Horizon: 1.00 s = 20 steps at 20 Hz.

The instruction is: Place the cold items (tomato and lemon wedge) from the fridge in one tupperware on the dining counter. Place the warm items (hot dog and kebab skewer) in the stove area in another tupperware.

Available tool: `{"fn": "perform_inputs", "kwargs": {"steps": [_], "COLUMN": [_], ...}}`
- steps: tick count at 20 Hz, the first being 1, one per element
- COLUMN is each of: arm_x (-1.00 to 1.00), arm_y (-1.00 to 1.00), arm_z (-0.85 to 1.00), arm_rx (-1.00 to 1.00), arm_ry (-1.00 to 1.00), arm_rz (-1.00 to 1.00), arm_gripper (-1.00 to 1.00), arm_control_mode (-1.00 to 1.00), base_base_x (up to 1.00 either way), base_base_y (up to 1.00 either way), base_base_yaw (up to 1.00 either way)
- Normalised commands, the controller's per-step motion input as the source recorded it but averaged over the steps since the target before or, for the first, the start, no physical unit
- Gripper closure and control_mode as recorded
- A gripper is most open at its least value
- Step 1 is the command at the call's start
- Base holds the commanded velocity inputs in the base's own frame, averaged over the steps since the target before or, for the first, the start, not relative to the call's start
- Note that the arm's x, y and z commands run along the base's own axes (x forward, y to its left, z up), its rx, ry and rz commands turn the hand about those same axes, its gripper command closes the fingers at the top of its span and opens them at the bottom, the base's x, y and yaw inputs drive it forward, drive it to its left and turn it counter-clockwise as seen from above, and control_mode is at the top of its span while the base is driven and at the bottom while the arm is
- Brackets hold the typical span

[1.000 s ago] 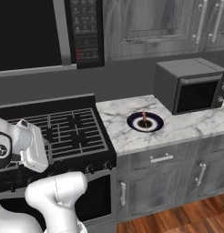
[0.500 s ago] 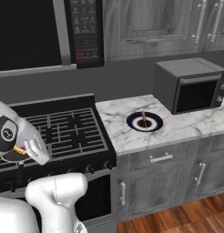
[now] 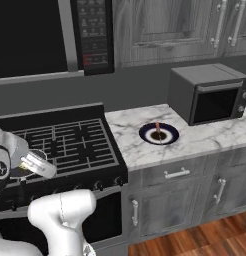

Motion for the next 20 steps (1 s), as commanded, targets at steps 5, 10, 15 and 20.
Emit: {"fn": "perform_inputs", "kwargs": {"steps": [5,10,15,20], "arm_x": [-0.05,0.0,0.05,0.56], "arm_y": [-0.45,-0.42,-0.13,0.24], "arm_z": [0.0,-0.38,-0.76,-0.8], "arm_rx": [0.2,0.07,0.01,0.0], "arm_ry": [-0.29,-0.13,-0.24,-0.04], "arm_rz": [0.66,0.79,0.62,0.28], "arm_gripper": [-1.0,-1.0,-1.0,-1.0], "arm_control_mode": [-1.0,-1.0,-1.0,-1.0], "base_base_x": [0.0,0.0,0.0,0.0], "base_base_y": [0.0,0.0,0.0,0.0], "base_base_yaw": [0.0,0.0,0.0,0.0]}}
